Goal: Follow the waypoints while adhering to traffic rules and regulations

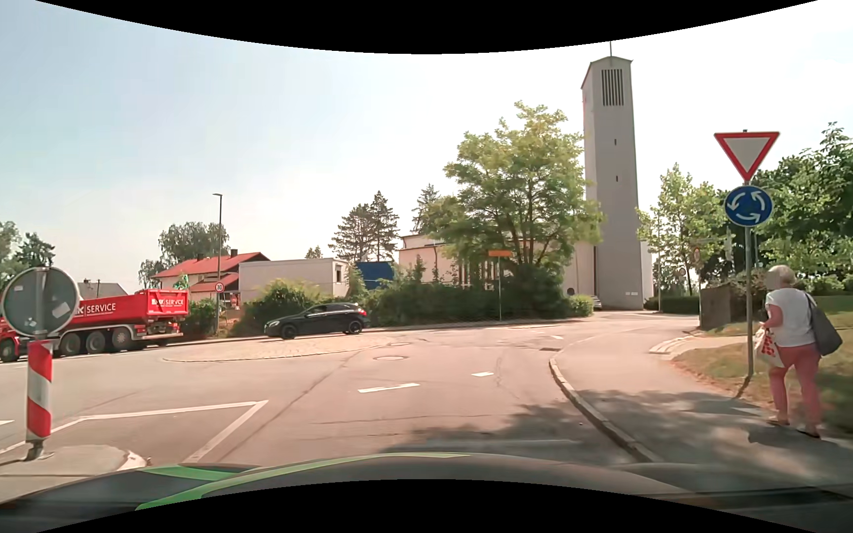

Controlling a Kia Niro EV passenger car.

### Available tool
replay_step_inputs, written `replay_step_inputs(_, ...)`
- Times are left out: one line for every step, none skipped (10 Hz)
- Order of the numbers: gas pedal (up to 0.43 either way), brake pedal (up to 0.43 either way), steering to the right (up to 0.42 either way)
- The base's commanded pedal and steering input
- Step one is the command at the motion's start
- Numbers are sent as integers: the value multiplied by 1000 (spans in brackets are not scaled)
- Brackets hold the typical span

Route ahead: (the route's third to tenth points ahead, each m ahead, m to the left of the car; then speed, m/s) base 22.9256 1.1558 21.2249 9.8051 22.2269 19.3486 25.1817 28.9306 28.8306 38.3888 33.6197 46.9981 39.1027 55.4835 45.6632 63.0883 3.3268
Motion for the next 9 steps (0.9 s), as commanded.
replay_step_inputs(79,0,-9)
replay_step_inputs(0,0,-9)
replay_step_inputs(0,0,-9)
replay_step_inputs(0,0,-7)
replay_step_inputs(0,213,-5)
replay_step_inputs(0,250,-5)
replay_step_inputs(0,250,-5)
replay_step_inputs(0,189,-5)
replay_step_inputs(0,0,-5)
